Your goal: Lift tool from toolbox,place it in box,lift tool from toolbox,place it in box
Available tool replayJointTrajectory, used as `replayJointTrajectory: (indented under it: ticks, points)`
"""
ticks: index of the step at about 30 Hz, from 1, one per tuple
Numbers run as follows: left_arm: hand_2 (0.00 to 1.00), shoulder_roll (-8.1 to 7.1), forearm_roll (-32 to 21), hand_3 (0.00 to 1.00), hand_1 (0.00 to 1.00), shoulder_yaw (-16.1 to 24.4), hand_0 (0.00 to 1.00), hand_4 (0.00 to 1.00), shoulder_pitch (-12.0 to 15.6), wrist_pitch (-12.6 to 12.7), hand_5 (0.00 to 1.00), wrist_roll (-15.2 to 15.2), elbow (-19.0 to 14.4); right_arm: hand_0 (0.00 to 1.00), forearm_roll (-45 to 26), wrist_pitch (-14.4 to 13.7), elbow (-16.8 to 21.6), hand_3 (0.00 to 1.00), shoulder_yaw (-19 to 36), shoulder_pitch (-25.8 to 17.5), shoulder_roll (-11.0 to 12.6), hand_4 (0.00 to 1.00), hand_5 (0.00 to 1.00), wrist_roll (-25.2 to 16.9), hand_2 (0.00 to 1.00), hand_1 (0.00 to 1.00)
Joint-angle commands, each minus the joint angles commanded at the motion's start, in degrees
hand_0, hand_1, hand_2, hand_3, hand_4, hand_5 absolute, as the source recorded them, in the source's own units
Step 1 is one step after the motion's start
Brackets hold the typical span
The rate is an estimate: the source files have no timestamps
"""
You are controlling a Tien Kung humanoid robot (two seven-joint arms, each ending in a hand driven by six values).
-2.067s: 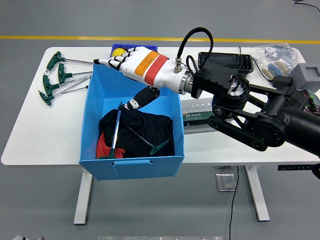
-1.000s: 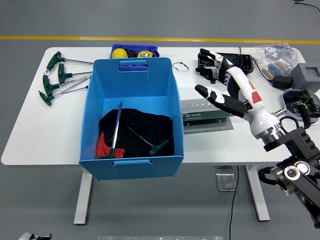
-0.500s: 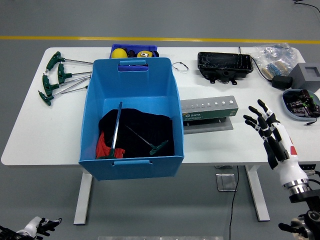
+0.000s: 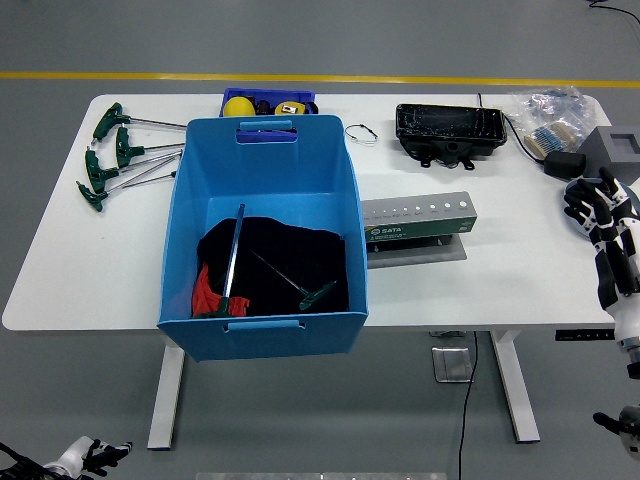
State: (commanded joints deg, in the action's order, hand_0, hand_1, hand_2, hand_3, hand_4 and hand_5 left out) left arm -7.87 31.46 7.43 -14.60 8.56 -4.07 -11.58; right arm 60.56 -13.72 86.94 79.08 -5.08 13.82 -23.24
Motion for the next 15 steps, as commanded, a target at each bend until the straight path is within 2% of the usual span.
replayJointTrajectory:
  ticks: [3, 7, 8, 12, 14, 15]
  points:
    - [0.692, 0.35, -2.0, 0.649, 0.689, -2.7, 0.715, 0.651, 0.7, 0.9, 0.629, -0.9, -0.2, 0.844, 0.6, 0.0, 0.0, 0.957, 1.0, 0.8, 0.3, 0.998, 0.874, 0.2, 0.886, 0.803]
    - [0.692, 1.20, -2.5, 0.649, 0.689, -3.6, 0.715, 0.651, 2.6, 3.0, 0.629, -1.4, 0.1, 0.844, 0.7, 0.0, -0.3, 0.957, 1.4, 1.5, 0.2, 0.998, 0.874, 0.5, 0.886, 0.803]
    - [0.736, 1.35, -3.4, 0.658, 0.745, -4.1, 0.742, 0.655, 3.2, 3.5, 0.626, -1.9, 0.2, 0.844, 0.7, -0.1, -0.5, 0.957, 1.5, 1.6, 0.1, 0.998, 0.874, 0.5, 0.886, 0.803]
    - [0.736, 1.89, -10.1, 0.658, 0.745, -7.1, 0.742, 0.655, 6.1, 5.2, 0.626, -4.0, 0.3, 0.844, 1.0, -0.3, -0.7, 0.955, 1.6, 2.1, 0.1, 0.998, 0.873, 0.9, 0.885, 0.803]
    - [0.736, 2.18, -14.6, 0.658, 0.745, -6.3, 0.742, 0.655, 8.4, 5.3, 0.626, -5.2, -0.1, 0.844, 1.0, -0.3, -0.7, 0.955, 1.7, 2.2, 0.2, 0.998, 0.873, 1.0, 0.885, 0.803]
    - [0.842, 2.27, -16.8, 0.737, 0.816, -5.9, 0.798, 0.669, 9.1, 5.1, 0.624, -5.7, -0.2, 0.842, 1.1, -0.4, -0.8, 0.956, 1.8, 2.2, 0.2, 0.998, 0.866, 1.0, 0.884, 0.802]
